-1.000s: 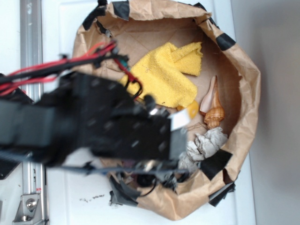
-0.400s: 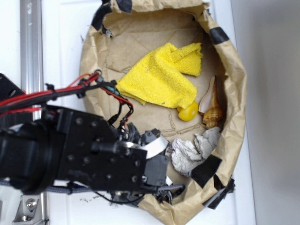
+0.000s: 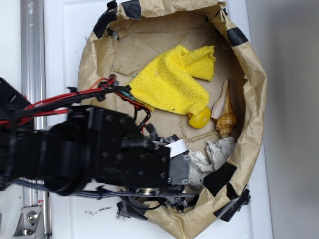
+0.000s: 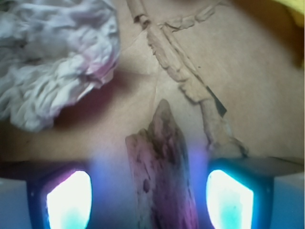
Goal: Grab the wood chip.
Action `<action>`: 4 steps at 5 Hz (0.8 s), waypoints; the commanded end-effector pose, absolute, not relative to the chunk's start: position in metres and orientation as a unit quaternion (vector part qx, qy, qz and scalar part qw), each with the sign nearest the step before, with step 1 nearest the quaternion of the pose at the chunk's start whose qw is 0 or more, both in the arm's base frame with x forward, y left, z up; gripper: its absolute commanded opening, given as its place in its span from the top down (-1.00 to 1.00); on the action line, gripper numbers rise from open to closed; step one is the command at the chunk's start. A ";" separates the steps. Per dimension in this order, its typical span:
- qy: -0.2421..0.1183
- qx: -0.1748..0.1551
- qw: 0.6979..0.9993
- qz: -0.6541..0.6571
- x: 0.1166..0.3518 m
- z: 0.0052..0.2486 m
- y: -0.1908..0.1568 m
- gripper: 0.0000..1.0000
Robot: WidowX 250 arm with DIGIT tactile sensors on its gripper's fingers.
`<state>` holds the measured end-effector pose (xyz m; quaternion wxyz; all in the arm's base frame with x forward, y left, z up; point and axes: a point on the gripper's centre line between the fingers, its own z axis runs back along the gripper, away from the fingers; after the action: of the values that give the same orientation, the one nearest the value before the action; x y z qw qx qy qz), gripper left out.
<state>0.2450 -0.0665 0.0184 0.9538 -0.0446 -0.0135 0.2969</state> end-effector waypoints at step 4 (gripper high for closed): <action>-0.053 -0.031 0.981 0.186 0.254 0.053 -0.029 1.00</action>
<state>0.2491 -0.0345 0.0421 0.9831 -0.0204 -0.0219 0.1808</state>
